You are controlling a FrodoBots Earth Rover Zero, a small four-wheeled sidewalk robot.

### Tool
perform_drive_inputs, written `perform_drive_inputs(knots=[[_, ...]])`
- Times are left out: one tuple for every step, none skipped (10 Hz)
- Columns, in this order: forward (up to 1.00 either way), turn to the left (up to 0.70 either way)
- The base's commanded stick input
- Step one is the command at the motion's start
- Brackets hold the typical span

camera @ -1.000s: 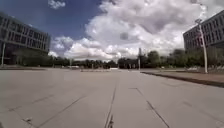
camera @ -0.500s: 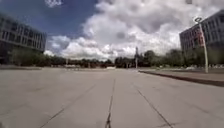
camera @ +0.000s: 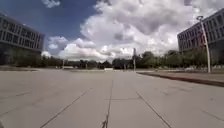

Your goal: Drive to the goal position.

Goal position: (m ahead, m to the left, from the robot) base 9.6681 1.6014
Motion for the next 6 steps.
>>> perform_drive_inputs(knots=[[1.00,0.00],[1.00,0.00],[1.00,0.00],[1.00,-0.02],[1.00,-0.35],[1.00,-0.39]])
